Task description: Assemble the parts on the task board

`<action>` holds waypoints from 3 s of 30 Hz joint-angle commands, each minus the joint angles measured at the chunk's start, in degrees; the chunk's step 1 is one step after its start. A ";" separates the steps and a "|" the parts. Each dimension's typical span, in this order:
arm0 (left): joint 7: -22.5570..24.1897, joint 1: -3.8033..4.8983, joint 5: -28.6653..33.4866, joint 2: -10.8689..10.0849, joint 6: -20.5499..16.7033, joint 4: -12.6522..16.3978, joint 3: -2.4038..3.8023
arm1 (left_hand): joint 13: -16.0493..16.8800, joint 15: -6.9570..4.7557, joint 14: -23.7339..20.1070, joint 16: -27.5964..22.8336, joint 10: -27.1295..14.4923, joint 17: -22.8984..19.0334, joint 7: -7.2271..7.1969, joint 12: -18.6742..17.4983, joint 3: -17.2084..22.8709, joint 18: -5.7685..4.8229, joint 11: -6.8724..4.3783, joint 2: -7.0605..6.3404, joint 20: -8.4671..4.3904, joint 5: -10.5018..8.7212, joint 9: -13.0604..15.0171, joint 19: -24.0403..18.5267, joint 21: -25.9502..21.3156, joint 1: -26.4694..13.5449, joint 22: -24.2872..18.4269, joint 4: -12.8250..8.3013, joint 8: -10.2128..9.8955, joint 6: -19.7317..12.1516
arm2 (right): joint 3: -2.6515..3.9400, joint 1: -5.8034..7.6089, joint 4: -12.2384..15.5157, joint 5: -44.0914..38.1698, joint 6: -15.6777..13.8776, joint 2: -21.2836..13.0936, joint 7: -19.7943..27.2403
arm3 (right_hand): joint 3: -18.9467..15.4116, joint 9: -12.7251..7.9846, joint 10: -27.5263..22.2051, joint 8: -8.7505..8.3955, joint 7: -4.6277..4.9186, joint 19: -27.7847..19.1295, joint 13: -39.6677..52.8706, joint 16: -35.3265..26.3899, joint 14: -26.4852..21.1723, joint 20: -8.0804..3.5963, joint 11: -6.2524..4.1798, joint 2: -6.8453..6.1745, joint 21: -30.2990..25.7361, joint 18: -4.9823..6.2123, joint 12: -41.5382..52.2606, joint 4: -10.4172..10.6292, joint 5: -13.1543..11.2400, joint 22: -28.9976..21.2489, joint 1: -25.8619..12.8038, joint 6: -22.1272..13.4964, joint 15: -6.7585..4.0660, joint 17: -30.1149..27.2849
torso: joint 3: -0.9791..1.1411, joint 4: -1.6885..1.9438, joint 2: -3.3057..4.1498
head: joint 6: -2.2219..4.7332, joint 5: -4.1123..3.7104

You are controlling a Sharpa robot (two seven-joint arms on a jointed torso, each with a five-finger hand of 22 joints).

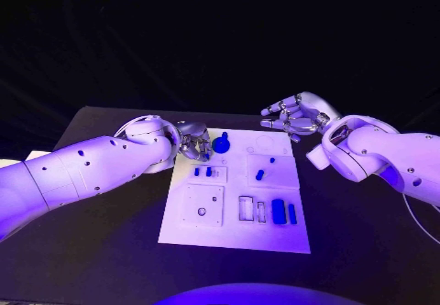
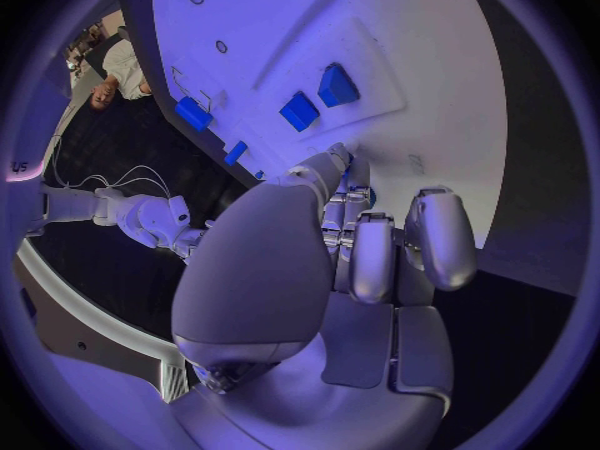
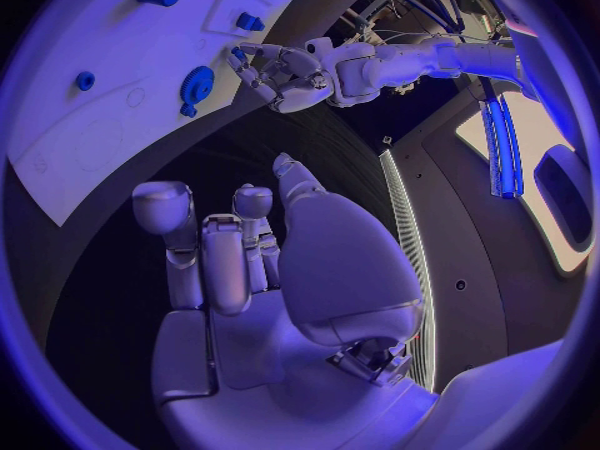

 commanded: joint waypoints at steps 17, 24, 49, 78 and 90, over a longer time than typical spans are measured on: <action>-1.58 -0.08 -2.07 0.67 3.39 -0.56 -0.12 | 0.06 0.01 1.77 0.02 0.10 -0.22 0.09 -0.23 0.33 -0.56 0.45 -0.18 -0.03 0.01 -0.04 -0.13 -0.62 -0.68 3.00 -0.08 -0.24 0.16 | 0.00 -0.04 -0.05 -0.62 0.67 0.16 0.36 | -0.04 0.07 -0.33 0.15 0.09 -0.49 -0.18 -0.30 2.60 -0.05 0.03 0.39 -0.36 0.53 -0.29 0.08 0.29 -0.21 0.20 -0.25 0.09 0.84 | 0.01 0.05 -0.05 | -0.55 -0.02; -1.50 -0.09 -2.21 0.61 3.39 -0.34 -0.13 | 0.06 0.01 1.77 0.02 0.10 -0.22 0.09 -0.23 0.33 -0.56 0.45 -0.18 -0.03 0.01 -0.04 -0.13 -0.62 -0.68 3.00 -0.08 -0.24 0.16 | 0.00 -0.04 -0.09 -0.62 0.72 0.15 0.34 | -0.04 0.07 -0.33 0.15 0.09 -0.49 -0.18 -0.30 2.60 -0.05 0.03 0.39 -0.36 0.53 -0.29 0.08 0.29 -0.21 0.20 -0.25 0.09 0.84 | -0.03 0.07 -0.06 | -0.49 0.01; -1.26 -0.10 -2.03 0.76 2.36 -0.34 -0.14 | -0.19 0.82 1.35 -0.21 -2.00 -1.28 1.00 -2.51 1.63 -0.48 1.48 -1.38 0.59 -0.12 -1.30 -0.59 -1.20 -3.00 3.05 -0.46 -0.93 -2.37 | 0.00 -0.04 -0.17 -0.57 0.78 0.19 0.35 | -0.06 0.09 -0.50 0.18 0.10 -0.74 -0.40 -0.50 2.53 -0.05 0.04 0.45 -0.69 0.64 -0.51 0.14 0.34 -0.81 0.20 -0.24 0.09 0.57 | -0.02 0.04 -0.05 | -0.72 -0.12; -1.90 -0.06 -1.36 -1.40 0.54 0.19 -0.12 | -1.25 1.98 0.76 -0.51 -7.40 -2.85 1.92 -3.22 1.97 0.07 2.84 -4.21 1.73 -0.21 -4.02 -1.64 -4.03 -5.36 1.86 -0.84 -0.96 -9.26 | 0.00 -0.04 -1.02 -1.06 1.88 -0.04 -1.42 | 0.64 0.18 -8.32 0.16 0.32 -6.21 -17.82 -9.41 -0.65 0.01 0.06 0.51 -9.82 2.60 -20.01 0.77 0.46 -13.93 2.08 -0.79 0.12 -8.94 | 0.00 -0.02 -0.06 | -0.36 -0.28; 2.08 0.32 13.84 -6.26 -9.86 2.17 0.25 | -0.74 1.63 0.80 -0.18 -5.55 -2.90 2.02 -0.30 3.67 0.64 2.53 -2.13 1.66 0.37 -3.99 -2.34 -6.80 -3.29 0.48 -2.14 1.42 -6.83 | 0.00 -0.03 -3.30 -9.77 8.59 -1.03 -5.28 | 5.50 0.47 -7.84 0.53 0.92 -4.83 -37.45 -14.35 -0.77 0.51 1.51 -1.14 -12.67 2.71 -40.69 -1.30 -2.54 -16.37 7.55 2.40 0.91 -13.81 | -0.04 0.03 -0.12 | 0.29 -0.64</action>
